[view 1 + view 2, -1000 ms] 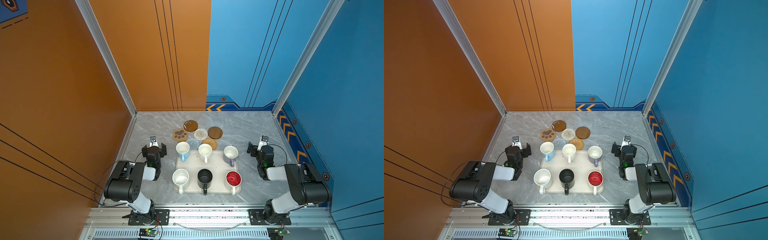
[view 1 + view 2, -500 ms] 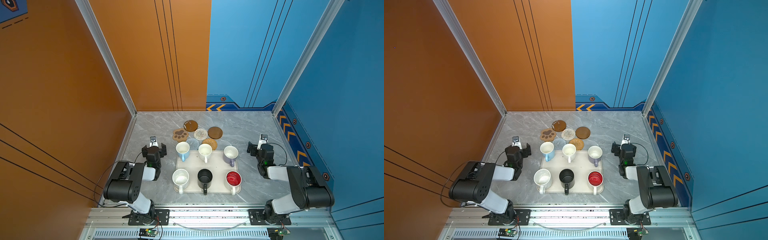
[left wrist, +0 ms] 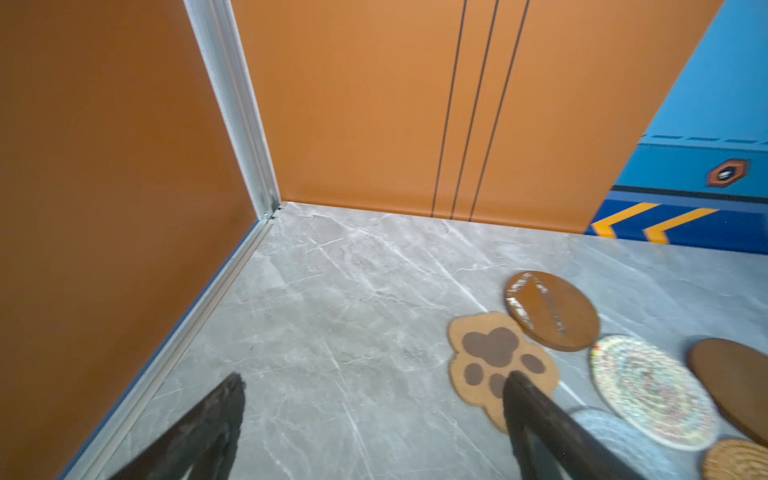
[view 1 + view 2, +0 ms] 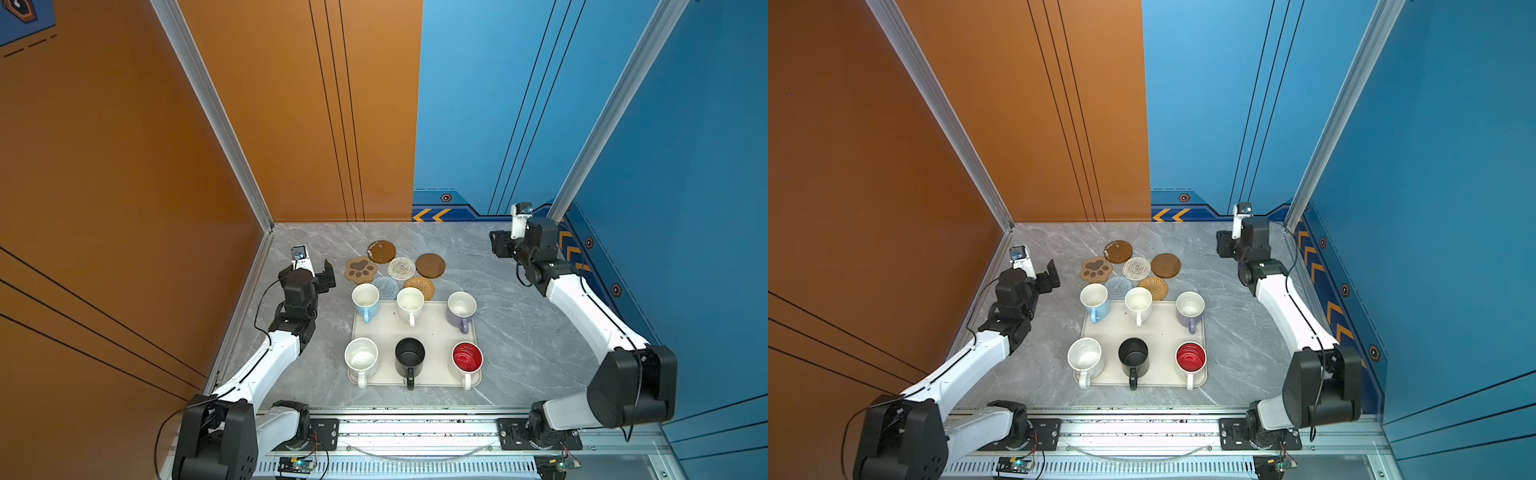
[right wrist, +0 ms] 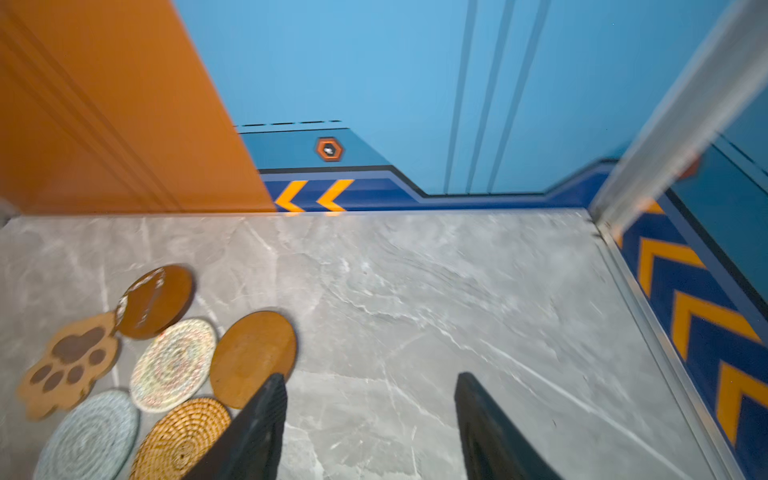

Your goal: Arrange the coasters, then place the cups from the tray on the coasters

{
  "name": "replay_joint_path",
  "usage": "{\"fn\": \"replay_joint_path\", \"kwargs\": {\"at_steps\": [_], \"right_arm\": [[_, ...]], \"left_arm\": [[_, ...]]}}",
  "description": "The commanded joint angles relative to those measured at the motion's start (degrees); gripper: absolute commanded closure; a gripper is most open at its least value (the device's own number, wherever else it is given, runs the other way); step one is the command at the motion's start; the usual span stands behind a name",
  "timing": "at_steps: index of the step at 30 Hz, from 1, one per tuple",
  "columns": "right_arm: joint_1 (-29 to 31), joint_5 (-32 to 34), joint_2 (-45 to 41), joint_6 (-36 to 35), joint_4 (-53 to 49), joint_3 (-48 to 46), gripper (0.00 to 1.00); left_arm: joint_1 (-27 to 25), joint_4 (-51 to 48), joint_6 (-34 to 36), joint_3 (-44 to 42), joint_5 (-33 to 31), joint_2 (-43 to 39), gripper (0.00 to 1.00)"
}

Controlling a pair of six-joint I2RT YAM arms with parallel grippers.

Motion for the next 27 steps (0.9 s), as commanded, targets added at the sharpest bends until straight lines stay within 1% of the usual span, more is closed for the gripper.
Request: {"fn": "replay_joint_path", "kwargs": {"at_steps": [1, 2, 5, 7, 9, 12, 16, 20, 23, 27], "right_arm": [[4.5, -8.0, 7.9, -0.8, -21.5, 10.3, 0.49], [5.8, -9.5, 10.7, -0.8, -23.7, 13.9, 0.53], [8.8, -14.5, 18.6, -0.3, -28.0, 23.5, 0.61], [10.4, -16.9, 23.5, 0.5, -29.7, 29.9, 0.62], [11.7, -18.4, 28.3, 1.2, -31.1, 35.1, 0.62], [13.0, -20.0, 35.1, 2.3, -33.0, 42.0, 0.60], [13.9, -24.4, 41.7, 4.7, -33.4, 48.3, 0.58], [14.5, -28.6, 47.6, 7.3, -33.4, 54.2, 0.57], [14.8, -29.5, 51.2, 8.7, -33.4, 57.9, 0.57], [14.8, -29.0, 54.7, 9.2, -33.4, 61.7, 0.57]], "left_arm": [[-1.2, -13.4, -5.1, 2.5, 10.0, -2.8, 0.07], [-1.4, -14.6, -6.3, 2.7, 11.2, -3.7, 0.08], [-1.9, -16.6, -9.9, 2.6, 14.9, -6.4, 0.09], [-2.0, -17.3, -11.5, 2.2, 17.2, -8.3, 0.09], [-2.4, -18.3, -12.4, 1.8, 18.6, -10.4, 0.09], [-2.9, -20.7, -13.3, 1.7, 19.0, -13.4, 0.08], [-3.3, -22.8, -14.9, 1.2, 19.1, -17.3, 0.08], [-4.0, -22.5, -20.3, -1.6, 17.6, -22.5, 0.07], [-4.5, -21.8, -22.8, -3.9, 16.7, -26.5, 0.07], [-4.7, -22.6, -23.9, -5.1, 16.1, -30.5, 0.06]]}}
